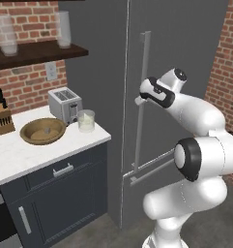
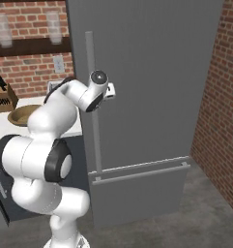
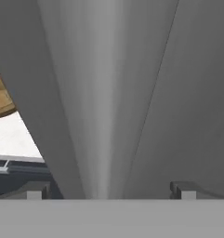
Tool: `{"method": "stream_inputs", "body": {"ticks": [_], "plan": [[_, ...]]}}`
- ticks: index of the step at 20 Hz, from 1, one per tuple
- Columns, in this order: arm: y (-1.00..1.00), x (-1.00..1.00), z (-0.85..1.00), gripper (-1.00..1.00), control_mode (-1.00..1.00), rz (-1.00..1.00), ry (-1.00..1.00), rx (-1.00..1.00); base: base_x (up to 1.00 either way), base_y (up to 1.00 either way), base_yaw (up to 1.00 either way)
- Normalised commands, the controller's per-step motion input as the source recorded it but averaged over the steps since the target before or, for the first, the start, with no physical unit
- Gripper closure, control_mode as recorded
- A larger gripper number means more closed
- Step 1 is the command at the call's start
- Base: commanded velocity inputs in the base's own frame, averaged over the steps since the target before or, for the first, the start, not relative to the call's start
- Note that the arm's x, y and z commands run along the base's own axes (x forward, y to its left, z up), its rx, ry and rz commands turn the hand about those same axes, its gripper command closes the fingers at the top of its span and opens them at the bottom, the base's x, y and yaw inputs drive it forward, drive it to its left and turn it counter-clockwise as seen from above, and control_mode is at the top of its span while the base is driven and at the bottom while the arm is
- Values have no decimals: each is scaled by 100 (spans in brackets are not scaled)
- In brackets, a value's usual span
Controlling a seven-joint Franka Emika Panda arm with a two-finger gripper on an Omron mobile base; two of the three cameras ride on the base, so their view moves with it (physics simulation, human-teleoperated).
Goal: Grab a lemon wedge from the fridge and one ice cube from the ice bowl, and put them in the glass of lemonade.
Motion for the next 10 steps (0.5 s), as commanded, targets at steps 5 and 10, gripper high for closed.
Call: {"method": "stream_inputs", "body": {"ticks": [5, 10], "plan": [[5, 35, 0, -100, -100, 0, 0, 2, 0, 0, 0], [8, 8, -15, -100, -100, 0, -4, 2, 0, 0, 0]]}}
